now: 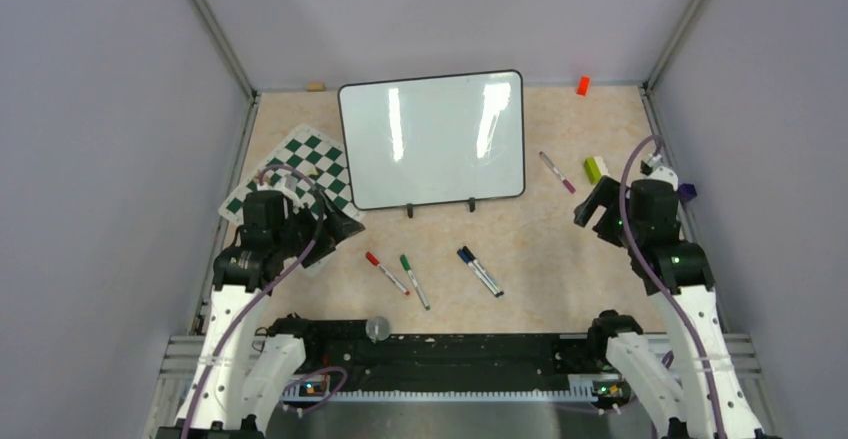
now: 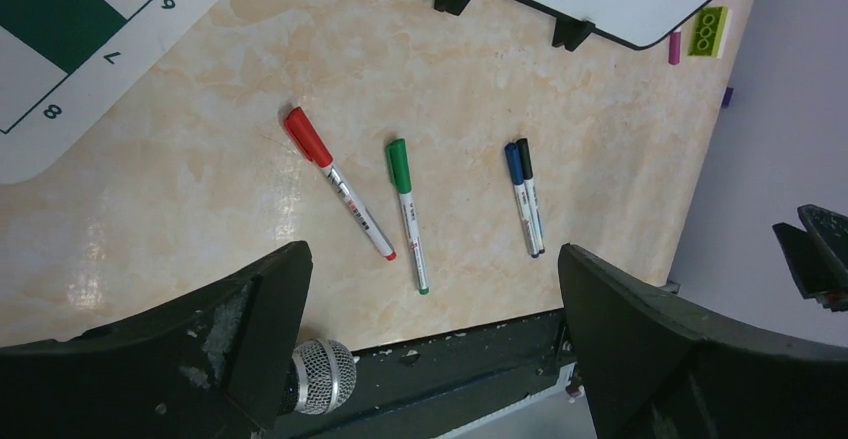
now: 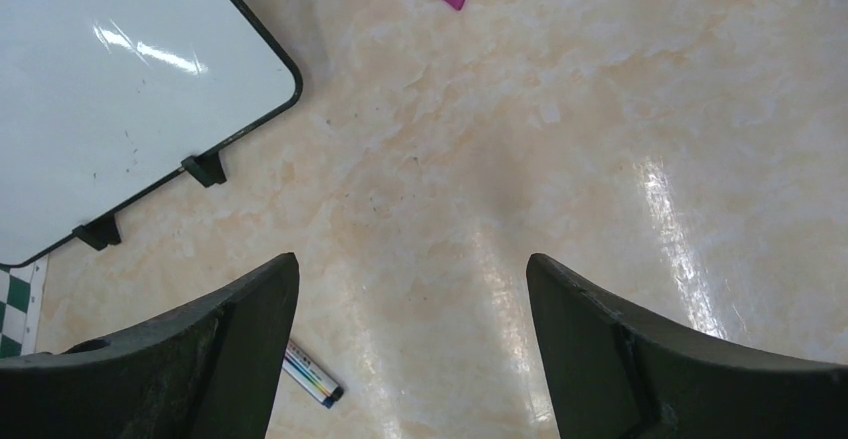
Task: Write a sentence on the whiteboard
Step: Open the whiteboard marker at the center of the board.
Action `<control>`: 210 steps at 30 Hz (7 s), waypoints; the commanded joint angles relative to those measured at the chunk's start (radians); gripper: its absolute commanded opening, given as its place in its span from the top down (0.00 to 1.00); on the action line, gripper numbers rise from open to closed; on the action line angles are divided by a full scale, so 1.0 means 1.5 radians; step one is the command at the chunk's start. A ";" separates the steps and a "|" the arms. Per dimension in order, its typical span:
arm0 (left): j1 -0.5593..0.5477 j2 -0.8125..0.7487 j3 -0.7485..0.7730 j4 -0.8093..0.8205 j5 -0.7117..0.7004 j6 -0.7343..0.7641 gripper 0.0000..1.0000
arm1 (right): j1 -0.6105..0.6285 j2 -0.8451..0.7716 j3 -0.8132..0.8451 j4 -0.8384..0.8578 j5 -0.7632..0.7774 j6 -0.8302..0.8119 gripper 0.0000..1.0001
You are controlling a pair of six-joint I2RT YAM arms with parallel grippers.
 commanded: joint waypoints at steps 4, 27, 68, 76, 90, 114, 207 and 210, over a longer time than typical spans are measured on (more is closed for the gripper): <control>-0.006 0.031 0.032 0.031 0.000 0.014 0.01 | 0.004 0.146 0.064 0.089 -0.050 -0.101 0.16; -0.022 0.133 0.078 0.114 0.049 0.001 0.02 | 0.004 0.607 0.268 0.260 -0.074 -0.285 0.23; -0.022 0.150 0.077 0.258 0.085 0.006 0.09 | -0.023 0.864 0.477 0.181 -0.005 -0.224 1.00; -0.023 0.166 0.033 0.382 0.250 -0.072 0.08 | -0.023 0.622 0.310 0.230 -0.080 -0.107 1.00; -0.240 0.232 0.048 0.569 0.164 -0.075 0.10 | 0.177 0.324 0.235 0.258 -0.234 0.063 1.00; -0.441 0.299 0.066 0.703 0.012 -0.060 0.28 | 0.346 0.341 0.272 0.318 -0.226 0.176 1.00; -0.497 0.191 0.074 0.342 0.043 0.630 1.00 | 0.453 0.668 0.519 -0.116 -0.562 -0.074 0.64; -0.499 0.189 0.074 0.337 0.039 0.633 1.00 | 0.452 0.669 0.518 -0.116 -0.569 -0.074 0.62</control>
